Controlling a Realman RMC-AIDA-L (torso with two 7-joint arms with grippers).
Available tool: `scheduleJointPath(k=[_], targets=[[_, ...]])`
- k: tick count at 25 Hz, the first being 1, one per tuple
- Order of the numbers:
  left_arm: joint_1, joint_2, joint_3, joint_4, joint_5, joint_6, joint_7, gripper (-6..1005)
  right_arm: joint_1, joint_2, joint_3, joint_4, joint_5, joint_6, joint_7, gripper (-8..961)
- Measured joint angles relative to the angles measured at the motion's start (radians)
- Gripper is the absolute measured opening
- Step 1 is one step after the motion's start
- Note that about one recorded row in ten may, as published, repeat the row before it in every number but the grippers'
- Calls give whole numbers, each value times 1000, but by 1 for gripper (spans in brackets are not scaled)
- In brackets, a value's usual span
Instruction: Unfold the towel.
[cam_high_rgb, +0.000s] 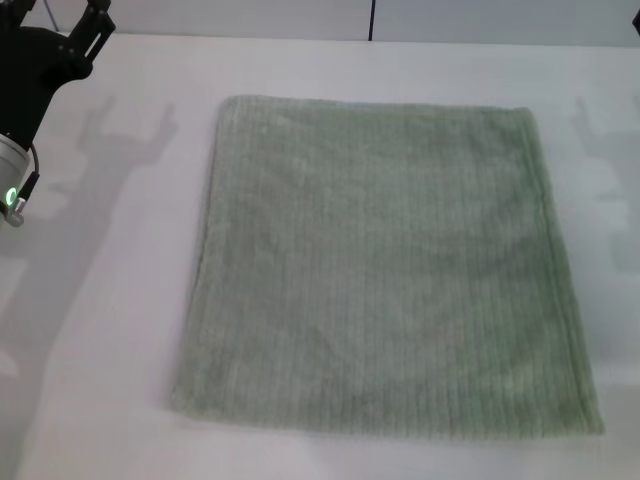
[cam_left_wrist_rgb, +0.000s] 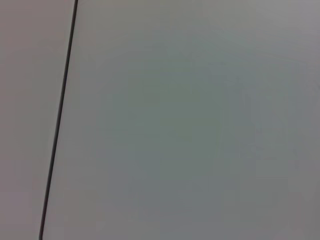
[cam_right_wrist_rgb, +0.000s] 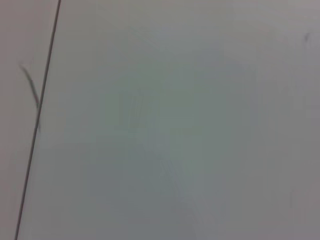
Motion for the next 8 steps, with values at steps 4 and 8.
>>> scheduleJointPath(k=[4,8], targets=[[-4,0,0,0,0,1,0,859,2,0,0,0,0,-4,0,767],[-8,0,-1,-1,0,0,0,859,8,0,0,-2,0,-4,0,767]])
